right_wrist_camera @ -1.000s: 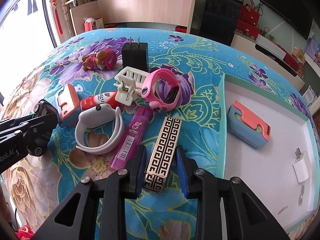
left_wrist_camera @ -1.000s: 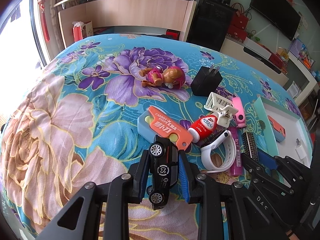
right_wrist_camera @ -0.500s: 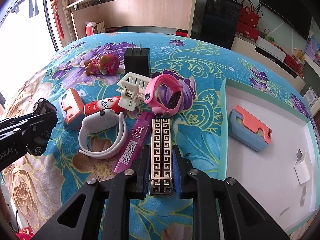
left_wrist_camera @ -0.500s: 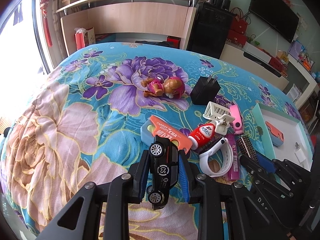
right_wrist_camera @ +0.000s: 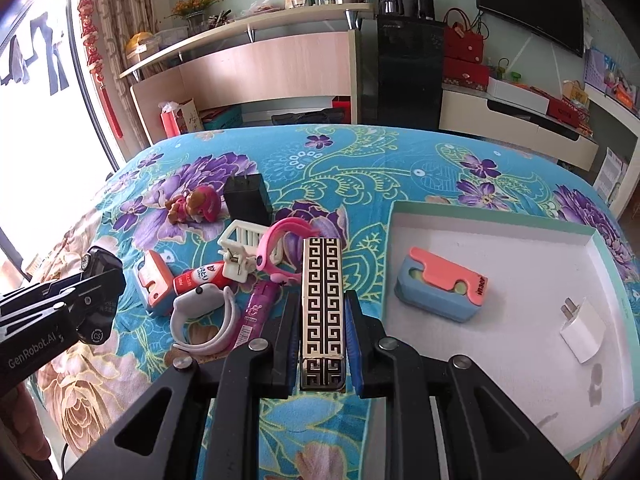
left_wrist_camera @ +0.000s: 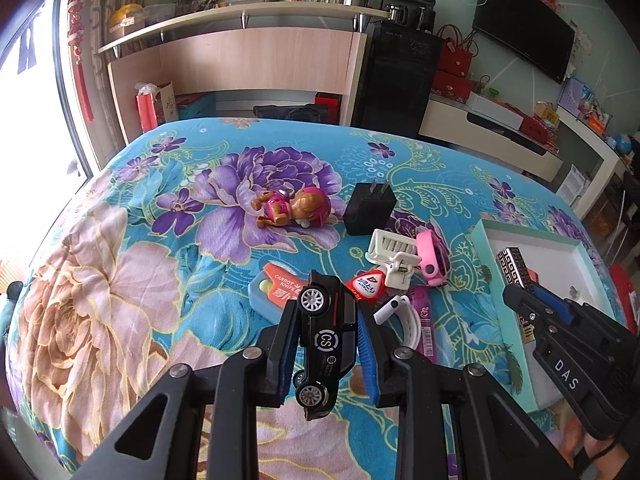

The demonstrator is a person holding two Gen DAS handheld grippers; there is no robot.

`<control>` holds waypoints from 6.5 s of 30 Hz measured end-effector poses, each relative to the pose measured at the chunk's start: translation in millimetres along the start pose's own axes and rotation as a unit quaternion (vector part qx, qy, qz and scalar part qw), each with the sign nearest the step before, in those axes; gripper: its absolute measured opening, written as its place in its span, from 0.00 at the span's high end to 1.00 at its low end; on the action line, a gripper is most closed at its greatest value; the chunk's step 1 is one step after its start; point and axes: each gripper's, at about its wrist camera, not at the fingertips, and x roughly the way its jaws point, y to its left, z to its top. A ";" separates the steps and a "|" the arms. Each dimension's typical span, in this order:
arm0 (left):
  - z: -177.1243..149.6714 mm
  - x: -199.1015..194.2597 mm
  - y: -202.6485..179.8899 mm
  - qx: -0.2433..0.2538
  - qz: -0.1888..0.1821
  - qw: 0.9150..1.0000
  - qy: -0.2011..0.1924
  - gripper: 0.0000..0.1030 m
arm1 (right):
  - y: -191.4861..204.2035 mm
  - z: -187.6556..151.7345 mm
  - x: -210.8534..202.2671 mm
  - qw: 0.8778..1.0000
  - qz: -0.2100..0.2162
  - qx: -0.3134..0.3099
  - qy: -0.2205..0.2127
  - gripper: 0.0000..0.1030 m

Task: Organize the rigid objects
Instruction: 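Carry the toy car and harmonica over the white tray, then release the toy car from the left tool while the right tool releases the harmonica into the tray, then move both tools back toward the remaining items on the bed, then grasp the orange carrot knife toy with the left tool while the right tool grasps the white watch band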

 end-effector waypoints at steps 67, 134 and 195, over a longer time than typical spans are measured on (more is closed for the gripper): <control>-4.1 59.5 -208.6 0.196 -0.095 0.973 0.071 0.70 | -156.8 -24.1 -26.9 0.983 -0.085 0.159 0.021 0.79; 7.1 26.8 102.2 -0.178 0.125 0.975 0.035 0.00 | 70.3 -3.1 48.3 0.995 0.078 -0.045 0.048 0.16; 0.1 70.0 37.9 -0.029 0.065 0.991 0.115 0.00 | 20.5 5.0 28.7 0.999 0.045 0.005 0.017 0.46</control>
